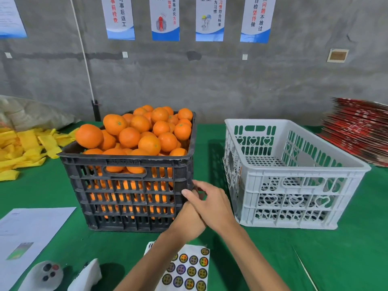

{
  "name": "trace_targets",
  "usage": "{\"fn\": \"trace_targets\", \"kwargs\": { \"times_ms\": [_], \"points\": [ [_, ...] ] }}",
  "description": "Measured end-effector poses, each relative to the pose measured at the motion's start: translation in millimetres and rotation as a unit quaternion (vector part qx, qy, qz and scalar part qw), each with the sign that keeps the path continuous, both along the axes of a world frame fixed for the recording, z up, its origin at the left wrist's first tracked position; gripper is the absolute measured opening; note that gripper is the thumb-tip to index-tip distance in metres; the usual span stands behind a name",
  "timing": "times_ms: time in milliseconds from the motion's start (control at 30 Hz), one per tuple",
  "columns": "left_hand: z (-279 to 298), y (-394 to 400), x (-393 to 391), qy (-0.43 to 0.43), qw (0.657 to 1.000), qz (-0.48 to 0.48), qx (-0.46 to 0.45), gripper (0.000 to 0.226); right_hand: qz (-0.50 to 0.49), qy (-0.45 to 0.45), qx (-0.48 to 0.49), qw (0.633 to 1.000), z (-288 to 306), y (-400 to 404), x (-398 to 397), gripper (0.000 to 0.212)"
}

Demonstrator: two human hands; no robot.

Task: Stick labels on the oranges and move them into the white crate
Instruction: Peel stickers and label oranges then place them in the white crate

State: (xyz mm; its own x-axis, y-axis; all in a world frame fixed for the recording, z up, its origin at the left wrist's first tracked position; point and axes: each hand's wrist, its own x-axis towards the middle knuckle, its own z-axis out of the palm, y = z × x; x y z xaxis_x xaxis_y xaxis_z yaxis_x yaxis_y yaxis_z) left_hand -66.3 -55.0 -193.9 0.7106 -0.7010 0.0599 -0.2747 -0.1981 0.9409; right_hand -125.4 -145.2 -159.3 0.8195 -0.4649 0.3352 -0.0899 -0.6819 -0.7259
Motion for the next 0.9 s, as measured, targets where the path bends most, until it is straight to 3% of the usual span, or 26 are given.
{"fn": "trace_targets", "kwargs": {
  "times_ms": [67, 133, 200, 400, 567, 900],
  "points": [
    [-4.6, 7.4, 3.6, -0.058, 0.992, -0.075, 0.078, 0.039, 0.0, 0.03, -0.016, 0.999, -9.4, -2.3, -8.6, 0.058],
    [-11.2, 22.2, 8.1, -0.144, 0.963, -0.129, 0.187, 0.041, 0.0, 0.077, -0.021, 0.997, -20.7, -2.1, -15.8, 0.052],
    [-17.0, 35.2, 13.1, -0.161, 0.943, -0.14, 0.253, 0.053, -0.001, 0.122, -0.026, 0.992, -32.5, 0.8, -20.1, 0.044],
    [-13.5, 58.3, 13.0, -0.187, 0.914, -0.146, 0.33, 0.074, 0.03, 0.176, -0.028, 0.984, -54.9, 12.5, -23.1, 0.02],
    [-7.9, 71.4, 18.7, -0.184, 0.894, -0.138, 0.385, 0.065, 0.066, 0.197, -0.064, 0.976, -67.4, 17.2, -26.1, 0.019],
    [-4.7, 81.0, 14.8, -0.162, 0.866, -0.118, 0.458, 0.079, 0.104, 0.235, -0.273, 0.927, -74.1, 27.0, -31.3, 0.062]
  ]
}}
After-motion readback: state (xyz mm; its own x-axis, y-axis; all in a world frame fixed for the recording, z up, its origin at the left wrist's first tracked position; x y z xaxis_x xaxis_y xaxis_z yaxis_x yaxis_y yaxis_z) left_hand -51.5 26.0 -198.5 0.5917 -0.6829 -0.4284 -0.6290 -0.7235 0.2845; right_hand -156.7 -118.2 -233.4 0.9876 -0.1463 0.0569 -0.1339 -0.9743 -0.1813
